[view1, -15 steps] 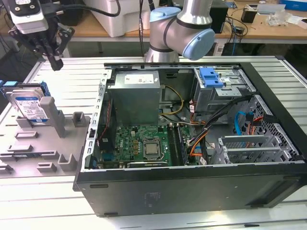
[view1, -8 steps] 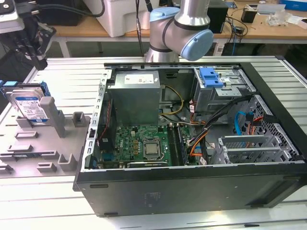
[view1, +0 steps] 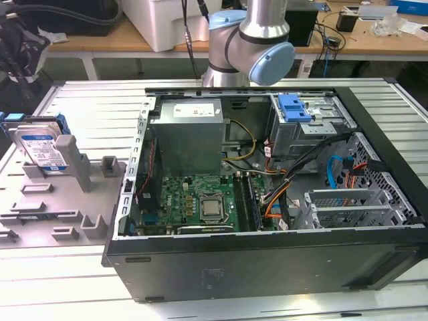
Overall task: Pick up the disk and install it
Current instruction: 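Reach for the disk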
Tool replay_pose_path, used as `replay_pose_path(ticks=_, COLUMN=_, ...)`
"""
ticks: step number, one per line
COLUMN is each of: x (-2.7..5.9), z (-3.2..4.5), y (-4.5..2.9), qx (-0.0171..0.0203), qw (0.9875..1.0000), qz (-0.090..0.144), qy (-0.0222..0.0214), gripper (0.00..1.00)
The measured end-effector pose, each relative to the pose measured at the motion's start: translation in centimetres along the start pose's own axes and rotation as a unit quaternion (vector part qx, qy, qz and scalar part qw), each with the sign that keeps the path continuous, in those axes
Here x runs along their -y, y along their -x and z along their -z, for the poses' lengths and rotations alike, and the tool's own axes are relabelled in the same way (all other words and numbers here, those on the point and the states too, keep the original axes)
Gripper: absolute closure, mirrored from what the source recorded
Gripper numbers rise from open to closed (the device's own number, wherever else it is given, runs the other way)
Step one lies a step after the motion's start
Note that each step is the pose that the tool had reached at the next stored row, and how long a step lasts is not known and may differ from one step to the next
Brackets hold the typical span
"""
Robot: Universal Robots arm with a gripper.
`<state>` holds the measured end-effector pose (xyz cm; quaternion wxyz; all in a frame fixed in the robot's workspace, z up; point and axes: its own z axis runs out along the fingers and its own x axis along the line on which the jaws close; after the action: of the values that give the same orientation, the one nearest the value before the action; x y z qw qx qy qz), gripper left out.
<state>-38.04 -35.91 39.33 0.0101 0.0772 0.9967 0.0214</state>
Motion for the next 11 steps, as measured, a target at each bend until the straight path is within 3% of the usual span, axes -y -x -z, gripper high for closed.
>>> replay_pose_path(ticks=1, x=0.02, z=0.01, y=-0.73, qx=0.0, qw=1.0, qz=-0.001, qy=0.0, gripper=0.89)
replay_pose_path(ticks=4, x=0.03, z=0.03, y=-1.9, qx=0.0001, qw=1.0, qz=-0.001, qy=0.0, gripper=0.89)
replay_pose_path(ticks=6, x=-0.28, z=0.04, y=-3.63, qx=-0.0001, qw=1.0, qz=-0.002, qy=0.0, gripper=0.89)
replay_pose_path(ticks=9, x=-0.79, z=0.03, y=-4.12, qx=-0.0019, qw=1.0, qz=-0.001, qy=-0.0003, gripper=0.89)
replay_pose_path(ticks=11, x=-1.16, z=0.01, y=-4.18, qx=-0.0082, qw=0.9999, qz=0.015, qy=-0.0009, gripper=0.89)
